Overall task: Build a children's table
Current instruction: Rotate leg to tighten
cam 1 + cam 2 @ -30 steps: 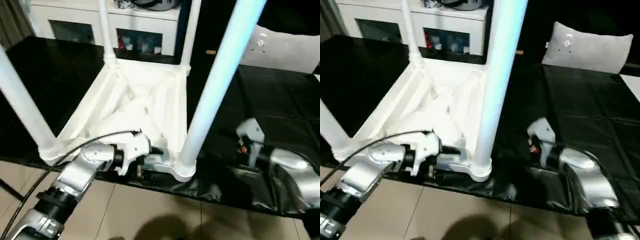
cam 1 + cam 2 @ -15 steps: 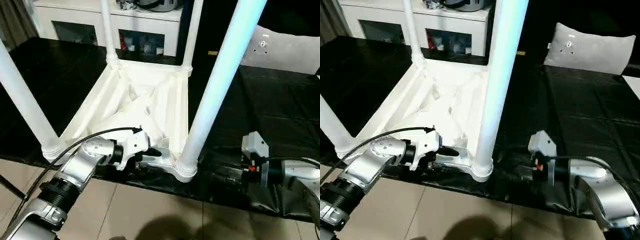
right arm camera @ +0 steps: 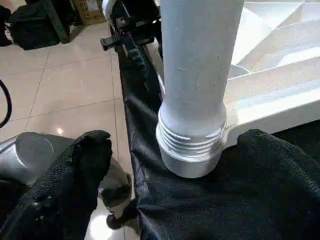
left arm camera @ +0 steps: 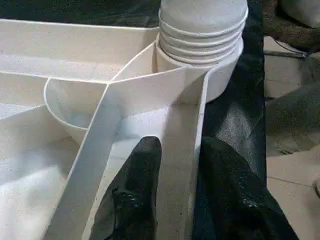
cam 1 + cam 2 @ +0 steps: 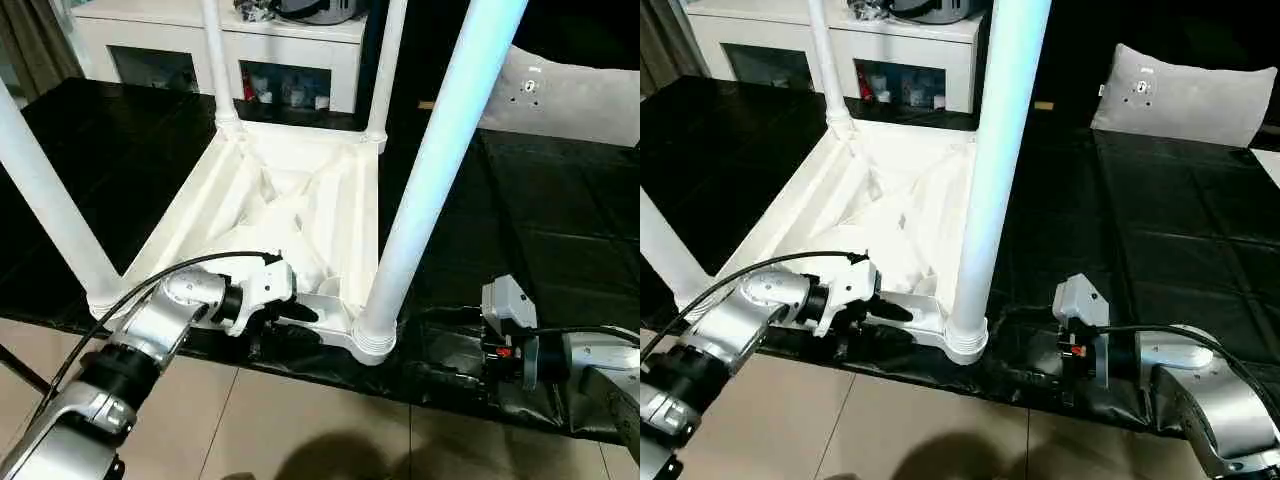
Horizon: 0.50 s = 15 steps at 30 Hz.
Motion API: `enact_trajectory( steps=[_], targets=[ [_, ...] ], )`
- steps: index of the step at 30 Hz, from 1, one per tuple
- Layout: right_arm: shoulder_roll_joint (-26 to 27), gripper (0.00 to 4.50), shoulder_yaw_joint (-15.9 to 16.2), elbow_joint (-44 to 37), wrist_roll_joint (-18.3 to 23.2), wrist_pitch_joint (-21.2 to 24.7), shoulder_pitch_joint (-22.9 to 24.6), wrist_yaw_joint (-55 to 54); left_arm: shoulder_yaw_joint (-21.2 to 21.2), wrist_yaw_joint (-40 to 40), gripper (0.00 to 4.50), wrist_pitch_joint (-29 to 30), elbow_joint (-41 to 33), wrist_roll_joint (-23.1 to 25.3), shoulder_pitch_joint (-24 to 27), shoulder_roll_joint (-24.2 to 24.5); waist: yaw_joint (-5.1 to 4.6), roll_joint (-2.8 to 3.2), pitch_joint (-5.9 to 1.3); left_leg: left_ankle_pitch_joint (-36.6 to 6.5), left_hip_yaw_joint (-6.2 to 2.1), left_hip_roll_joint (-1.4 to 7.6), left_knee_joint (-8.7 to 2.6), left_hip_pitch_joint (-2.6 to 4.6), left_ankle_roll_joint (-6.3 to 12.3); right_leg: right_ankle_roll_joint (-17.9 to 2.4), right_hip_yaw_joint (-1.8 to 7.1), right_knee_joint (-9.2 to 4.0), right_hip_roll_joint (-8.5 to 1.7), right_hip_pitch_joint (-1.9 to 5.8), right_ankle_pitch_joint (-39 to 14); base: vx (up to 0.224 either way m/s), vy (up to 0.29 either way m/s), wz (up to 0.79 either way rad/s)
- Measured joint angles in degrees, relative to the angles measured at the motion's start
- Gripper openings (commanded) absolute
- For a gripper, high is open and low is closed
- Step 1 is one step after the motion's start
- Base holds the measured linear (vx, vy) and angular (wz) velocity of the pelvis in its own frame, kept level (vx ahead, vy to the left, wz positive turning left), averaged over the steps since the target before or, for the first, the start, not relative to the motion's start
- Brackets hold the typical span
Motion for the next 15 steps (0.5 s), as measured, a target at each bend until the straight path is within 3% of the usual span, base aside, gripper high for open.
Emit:
enact_trajectory(
  steps=[7,11,15],
  targets=[
    [0.0,4.50,0.1,0.0,0.0,0.0,-0.9,0.0,-0.9,-1.2,0.54,-0.1,1.3,0.6,-0.7,-0.5,-0.02,0.53,-0.25,0.0,0.00,-0.01,0.00,0.11,0.04,0.0,-0.01,-0.05,-0.01,0.15,0.0,0.000,0.000,0.00],
    [0.7,4.50,0.8,0.1,-0.8,-0.5,-2.8,-0.3,-0.9,-1.8,0.20,-0.4,2.3,1.3,-1.2,-0.9,-0.23,0.76,-0.19,0.0,-0.05,0.02,0.00,0.58,0.04,0.0,-0.24,-0.37,-0.01,0.58,0.0,0.000,0.000,0.00],
    [3.1,4.33,2.4,3.0,-1.3,-0.9,-6.8,0.3,-1.0,-2.4,0.00,-1.7,2.6,1.5,-1.2,-1.9,-1.37,0.89,-0.16,-0.1,-0.11,0.06,0.00,0.48,0.15,0.1,-0.69,-0.92,-0.19,0.75,0.0,0.000,0.000,0.00]
  ],
)
